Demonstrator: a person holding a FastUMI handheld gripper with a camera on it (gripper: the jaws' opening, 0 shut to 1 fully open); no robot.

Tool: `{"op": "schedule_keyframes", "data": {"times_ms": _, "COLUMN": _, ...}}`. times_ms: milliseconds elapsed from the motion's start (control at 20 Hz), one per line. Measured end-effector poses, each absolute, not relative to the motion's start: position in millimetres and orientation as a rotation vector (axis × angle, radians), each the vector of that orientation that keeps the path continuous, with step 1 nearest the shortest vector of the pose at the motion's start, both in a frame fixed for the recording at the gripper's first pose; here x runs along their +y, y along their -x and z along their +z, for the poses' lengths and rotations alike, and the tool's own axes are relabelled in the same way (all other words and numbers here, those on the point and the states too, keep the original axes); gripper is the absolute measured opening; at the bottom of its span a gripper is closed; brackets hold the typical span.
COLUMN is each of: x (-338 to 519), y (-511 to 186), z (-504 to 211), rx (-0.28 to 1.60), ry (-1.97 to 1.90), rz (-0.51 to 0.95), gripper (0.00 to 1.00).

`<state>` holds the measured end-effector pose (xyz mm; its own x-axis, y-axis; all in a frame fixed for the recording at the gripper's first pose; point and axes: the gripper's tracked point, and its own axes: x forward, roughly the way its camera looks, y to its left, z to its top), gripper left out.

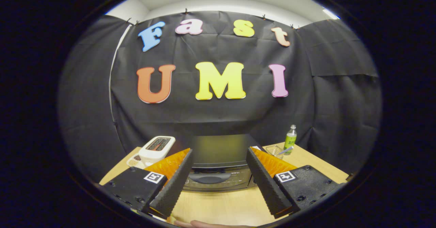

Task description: Open the toaster oven, put the food inside, and close the toaster oven door.

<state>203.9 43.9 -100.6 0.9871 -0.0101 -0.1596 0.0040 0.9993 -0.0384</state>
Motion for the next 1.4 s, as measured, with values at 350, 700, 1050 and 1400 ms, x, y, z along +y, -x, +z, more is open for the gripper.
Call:
{"op": "schedule_keyframes", "data": {"times_ms": 350, "x": 50, "y": -264, "z": -186, "rx": 0.378, "ry": 0.062, "rz": -0.025, "gripper": 1.0}}
{"op": "schedule_keyframes", "data": {"times_ms": 700, "x": 62, "y": -269, "z": -211, "rx": 0.412, "ry": 0.048, "rz": 0.063, "gripper": 1.0}}
{"op": "schedule_keyframes", "data": {"times_ms": 1050, "x": 61, "y": -226, "z": -223, "rx": 0.352, "ry": 0.055, "rz": 0.077, "gripper": 1.0}}
{"op": "schedule_keyframes", "data": {"times_ms": 1400, "x": 52, "y": -173, "z": -265, "rx": 0.297, "ry": 0.034, "rz": 0.129, "gripper": 1.0}}
